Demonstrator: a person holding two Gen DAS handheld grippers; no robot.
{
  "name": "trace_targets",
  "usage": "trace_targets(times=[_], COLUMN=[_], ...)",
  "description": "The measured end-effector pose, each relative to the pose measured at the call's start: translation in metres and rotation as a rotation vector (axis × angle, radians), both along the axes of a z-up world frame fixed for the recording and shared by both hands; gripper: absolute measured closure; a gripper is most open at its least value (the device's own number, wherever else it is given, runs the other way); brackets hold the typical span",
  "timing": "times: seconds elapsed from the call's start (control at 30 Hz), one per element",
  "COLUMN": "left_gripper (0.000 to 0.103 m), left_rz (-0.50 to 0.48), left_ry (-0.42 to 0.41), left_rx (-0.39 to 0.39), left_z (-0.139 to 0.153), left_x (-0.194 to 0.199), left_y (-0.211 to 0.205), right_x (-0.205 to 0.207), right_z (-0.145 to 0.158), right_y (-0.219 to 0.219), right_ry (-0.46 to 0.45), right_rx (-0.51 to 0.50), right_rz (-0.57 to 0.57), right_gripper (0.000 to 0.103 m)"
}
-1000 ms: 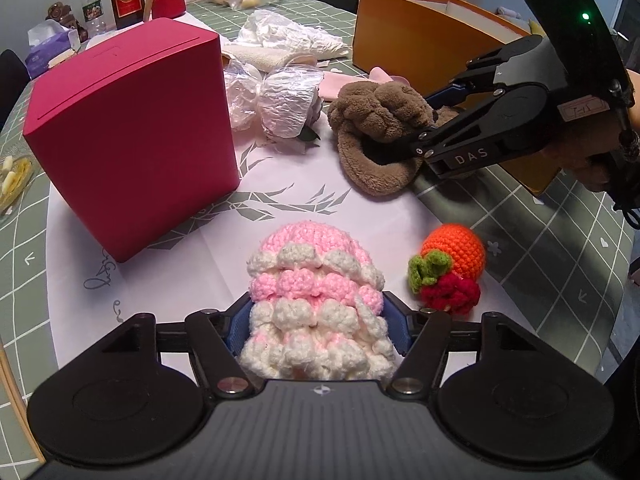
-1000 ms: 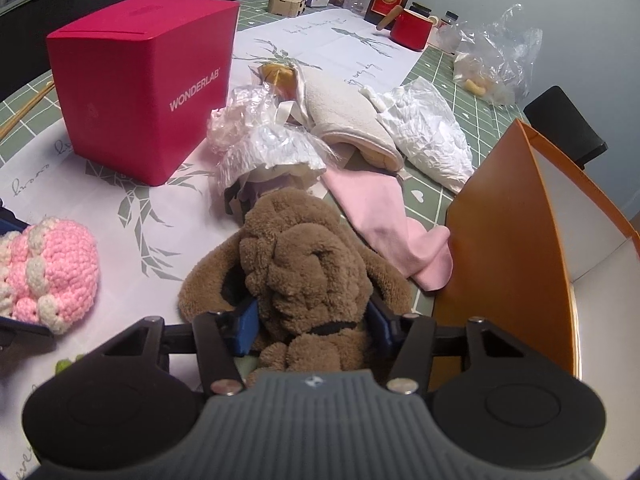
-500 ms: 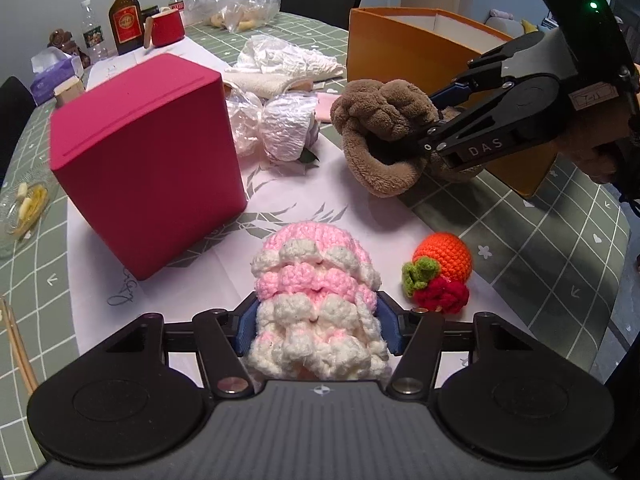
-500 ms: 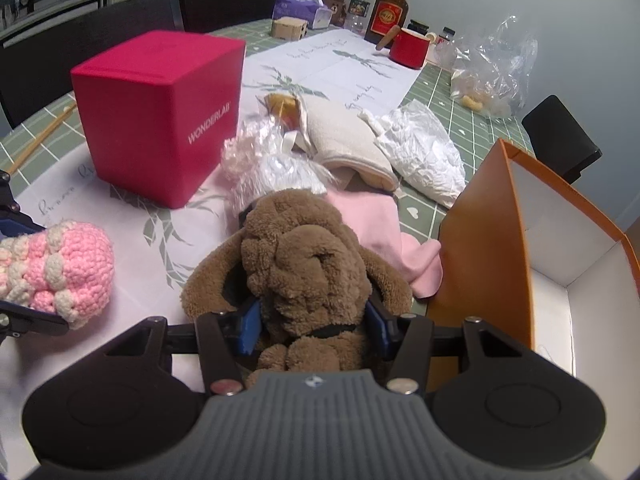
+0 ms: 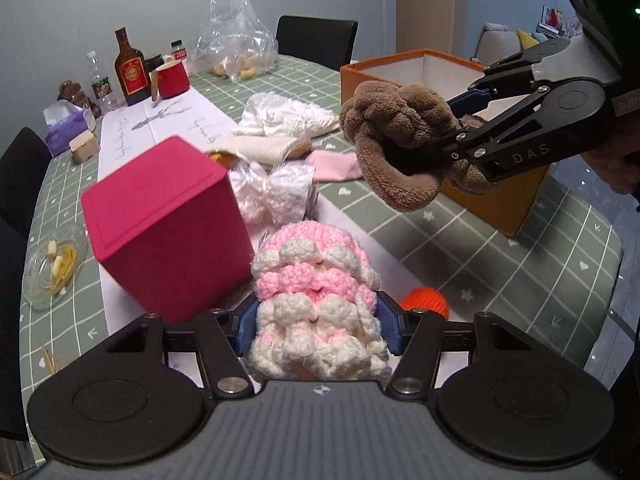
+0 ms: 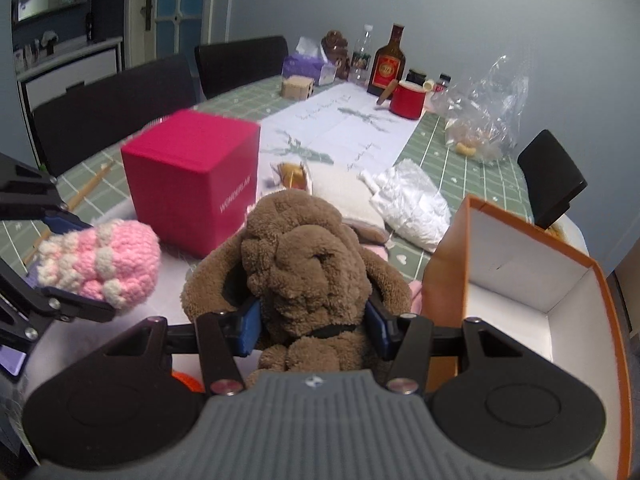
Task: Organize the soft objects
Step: 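Lift and carry the hat and plush dog toward the orange box with both tools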
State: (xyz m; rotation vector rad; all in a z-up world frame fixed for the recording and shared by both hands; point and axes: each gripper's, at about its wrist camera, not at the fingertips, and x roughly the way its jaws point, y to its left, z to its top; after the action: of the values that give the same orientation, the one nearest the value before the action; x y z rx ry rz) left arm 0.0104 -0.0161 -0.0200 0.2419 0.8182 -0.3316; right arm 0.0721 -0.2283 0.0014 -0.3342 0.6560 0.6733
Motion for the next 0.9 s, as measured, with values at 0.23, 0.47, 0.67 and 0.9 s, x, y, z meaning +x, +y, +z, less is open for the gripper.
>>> trace_targets(times=[0.23, 0.47, 0.67, 0.9], left_gripper=[0.035, 0.035, 0.035, 0.035], left_rz=[-0.014, -0.066, -0.086, -0.136], left_ry=[-0.055, -0.119, -0.143, -0.146], left_rx=[-0.007, 0.006, -0.022, -0.026], left_z=[0.029, 0.061, 0.075, 0.072], left_x=[0.010, 0.025, 0.048, 0.062], left_y=[-0.028, -0.063, -0.095, -0.133], right_x=[-0.004, 0.006, 0.018, 0.032], right_z=[0.034, 0.076, 0.097, 0.082], right_y=[-0.025, -0.053, -0.086, -0.119], right_ry=[-0.047, -0.067, -0.057, -0.043], right_rx=[0.064, 0.107, 0.196, 0.170], right_rz=[-0.037, -0.111, -0.192, -0.286], right_gripper=[0.050, 0.050, 0.050, 0.050])
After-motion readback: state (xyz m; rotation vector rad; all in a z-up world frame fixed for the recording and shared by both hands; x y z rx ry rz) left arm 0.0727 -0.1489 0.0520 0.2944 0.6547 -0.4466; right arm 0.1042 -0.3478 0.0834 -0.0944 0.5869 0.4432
